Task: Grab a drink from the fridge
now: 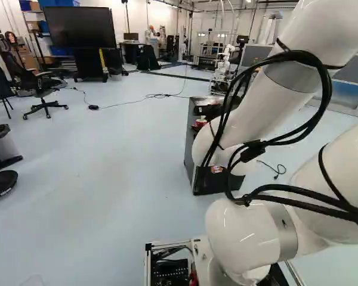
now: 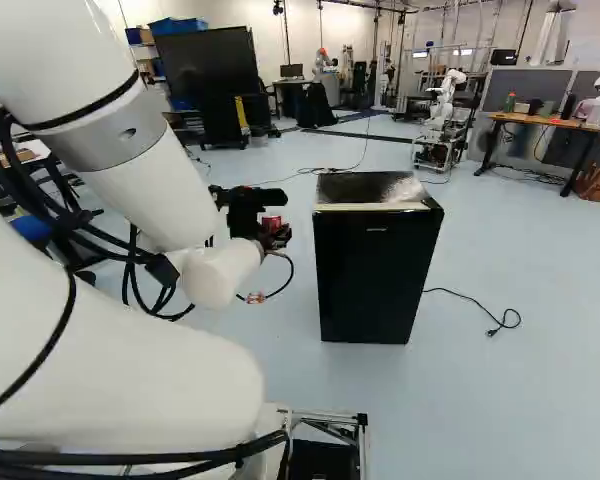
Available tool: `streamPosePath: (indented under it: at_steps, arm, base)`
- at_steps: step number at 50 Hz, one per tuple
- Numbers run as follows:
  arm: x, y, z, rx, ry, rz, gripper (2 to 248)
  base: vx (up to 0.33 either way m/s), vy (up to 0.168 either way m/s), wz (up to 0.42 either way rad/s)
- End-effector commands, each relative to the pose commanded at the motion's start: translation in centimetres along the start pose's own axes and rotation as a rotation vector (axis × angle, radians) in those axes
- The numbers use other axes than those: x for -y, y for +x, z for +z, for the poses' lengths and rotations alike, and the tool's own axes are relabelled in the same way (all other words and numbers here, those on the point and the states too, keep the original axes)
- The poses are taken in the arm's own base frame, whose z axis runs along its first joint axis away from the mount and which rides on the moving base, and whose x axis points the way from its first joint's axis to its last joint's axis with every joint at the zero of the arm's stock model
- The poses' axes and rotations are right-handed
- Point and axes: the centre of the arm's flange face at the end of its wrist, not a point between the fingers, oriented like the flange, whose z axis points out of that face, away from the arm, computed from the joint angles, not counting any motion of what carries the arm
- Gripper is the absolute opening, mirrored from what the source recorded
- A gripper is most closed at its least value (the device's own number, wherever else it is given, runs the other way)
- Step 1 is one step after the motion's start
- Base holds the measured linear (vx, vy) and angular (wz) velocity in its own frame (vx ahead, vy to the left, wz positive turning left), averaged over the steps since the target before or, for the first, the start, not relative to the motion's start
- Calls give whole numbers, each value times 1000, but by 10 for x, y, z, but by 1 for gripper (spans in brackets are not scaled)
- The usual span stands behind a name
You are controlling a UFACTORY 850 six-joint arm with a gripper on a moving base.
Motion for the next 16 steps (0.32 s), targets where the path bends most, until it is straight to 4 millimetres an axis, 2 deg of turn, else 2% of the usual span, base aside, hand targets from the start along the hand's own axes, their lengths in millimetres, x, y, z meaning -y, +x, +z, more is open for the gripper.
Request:
streamPosePath:
  at_steps: [16]
  arm:
    - [0, 0, 0, 0, 0, 0, 98]
  base:
    - [0, 0, 0]
